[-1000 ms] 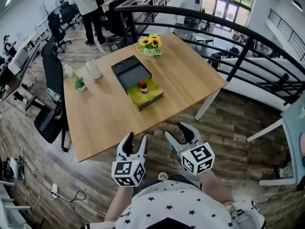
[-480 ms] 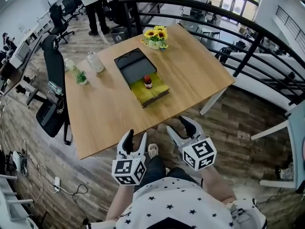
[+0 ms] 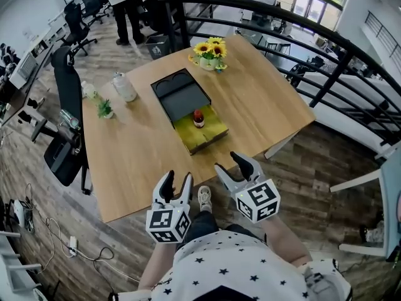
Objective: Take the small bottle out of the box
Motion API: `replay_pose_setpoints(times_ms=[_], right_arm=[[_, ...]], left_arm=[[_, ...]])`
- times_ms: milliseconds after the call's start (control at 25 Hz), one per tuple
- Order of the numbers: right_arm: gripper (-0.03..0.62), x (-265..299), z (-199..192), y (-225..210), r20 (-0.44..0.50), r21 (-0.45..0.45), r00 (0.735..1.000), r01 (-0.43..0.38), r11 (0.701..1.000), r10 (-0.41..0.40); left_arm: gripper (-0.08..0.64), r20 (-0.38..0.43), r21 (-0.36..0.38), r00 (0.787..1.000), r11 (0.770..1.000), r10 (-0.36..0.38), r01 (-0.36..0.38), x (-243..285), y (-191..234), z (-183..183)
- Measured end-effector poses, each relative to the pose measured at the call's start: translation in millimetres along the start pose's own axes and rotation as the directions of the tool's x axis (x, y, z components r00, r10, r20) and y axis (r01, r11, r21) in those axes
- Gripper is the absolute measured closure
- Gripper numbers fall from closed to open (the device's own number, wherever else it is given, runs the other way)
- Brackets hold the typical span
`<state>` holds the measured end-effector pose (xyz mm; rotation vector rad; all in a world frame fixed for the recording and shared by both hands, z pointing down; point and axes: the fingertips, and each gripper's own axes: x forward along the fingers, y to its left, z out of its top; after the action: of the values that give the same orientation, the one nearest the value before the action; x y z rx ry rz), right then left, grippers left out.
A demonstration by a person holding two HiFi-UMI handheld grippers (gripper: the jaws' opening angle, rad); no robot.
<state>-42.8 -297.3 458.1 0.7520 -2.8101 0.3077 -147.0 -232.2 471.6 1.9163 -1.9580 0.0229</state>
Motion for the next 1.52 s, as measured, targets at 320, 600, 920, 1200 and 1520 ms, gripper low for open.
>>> replay_pose_setpoints(times_ms=[320, 600, 920, 1200, 1520], right_arm=[[0.382, 60.8, 14.5, -31.9, -0.019, -0.009, 1.000, -0.009, 1.000, 0.009], [0.382, 112.5, 22.4, -55.4, -0.043, -0.009, 0.999, -0.017, 1.000, 0.017], [0.382, 162.5, 17.0, -76.1, -0.079, -0.006, 0.997, -0.023, 1.000, 0.023], [0.381, 203.5, -0.8, -92.1, -0.138, -0.021, 0.990, -0.030, 0.999, 0.027], [0.382, 241.9, -28.4, -104.0, -0.219, -0.062, 0.975, -0.039, 0.997, 0.025]], left_arm=[[0.362, -0.020, -0.007, 1.000, 1.000, 0.003, -0.004, 52.9, 27.7, 20.2], [0.362, -0.045, -0.024, 0.999, 1.000, 0.014, -0.015, 92.4, 52.4, 31.9], [0.362, -0.072, -0.041, 0.997, 0.999, 0.021, -0.024, 124.6, 75.0, 34.9], [0.362, -0.098, -0.059, 0.995, 0.998, 0.028, -0.033, 148.6, 94.4, 34.0], [0.362, -0.121, -0.077, 0.992, 0.996, 0.024, -0.033, 169.8, 108.6, 30.4]])
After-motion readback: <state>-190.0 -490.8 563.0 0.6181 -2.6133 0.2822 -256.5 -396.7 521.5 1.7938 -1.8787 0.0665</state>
